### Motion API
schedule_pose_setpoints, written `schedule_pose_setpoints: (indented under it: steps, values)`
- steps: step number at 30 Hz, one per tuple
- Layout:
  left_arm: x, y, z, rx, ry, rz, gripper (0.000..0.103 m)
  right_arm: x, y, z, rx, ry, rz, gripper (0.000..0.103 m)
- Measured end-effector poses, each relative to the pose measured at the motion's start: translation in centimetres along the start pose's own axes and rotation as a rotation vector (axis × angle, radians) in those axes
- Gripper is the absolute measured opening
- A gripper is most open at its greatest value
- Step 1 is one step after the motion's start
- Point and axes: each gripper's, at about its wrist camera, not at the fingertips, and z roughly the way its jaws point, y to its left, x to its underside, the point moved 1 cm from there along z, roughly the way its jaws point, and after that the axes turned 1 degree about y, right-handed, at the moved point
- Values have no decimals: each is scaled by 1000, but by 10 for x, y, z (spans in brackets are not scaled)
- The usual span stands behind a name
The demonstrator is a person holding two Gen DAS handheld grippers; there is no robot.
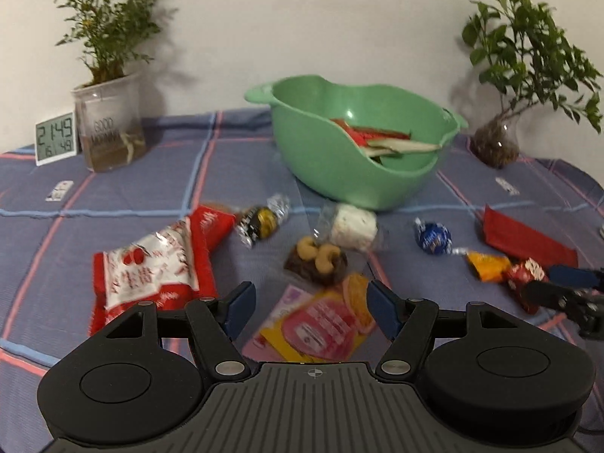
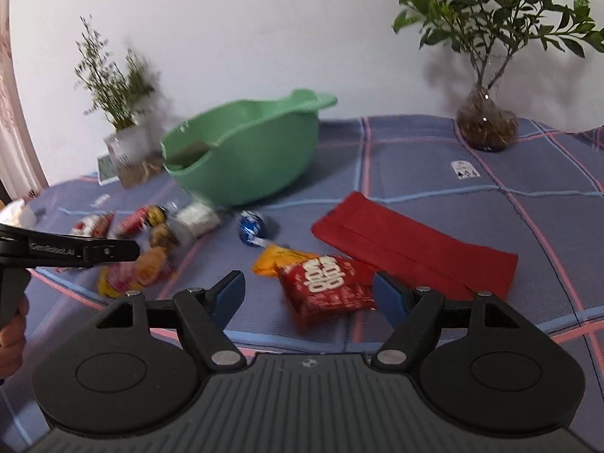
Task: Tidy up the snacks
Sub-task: 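Grasp the pink-yellow pouch with the left tool while the right tool grasps the red BBB pack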
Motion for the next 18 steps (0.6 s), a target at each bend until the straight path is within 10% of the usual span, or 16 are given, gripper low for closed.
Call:
schedule_pose_setpoints:
  steps: [8,18]
  values:
    - [19,-22,-7,28,8,116,103,-3,6,17,37,33,-60,83]
    - [37,-32,-32,92,3,159,103,22,37,-15,-152,96,-181,68]
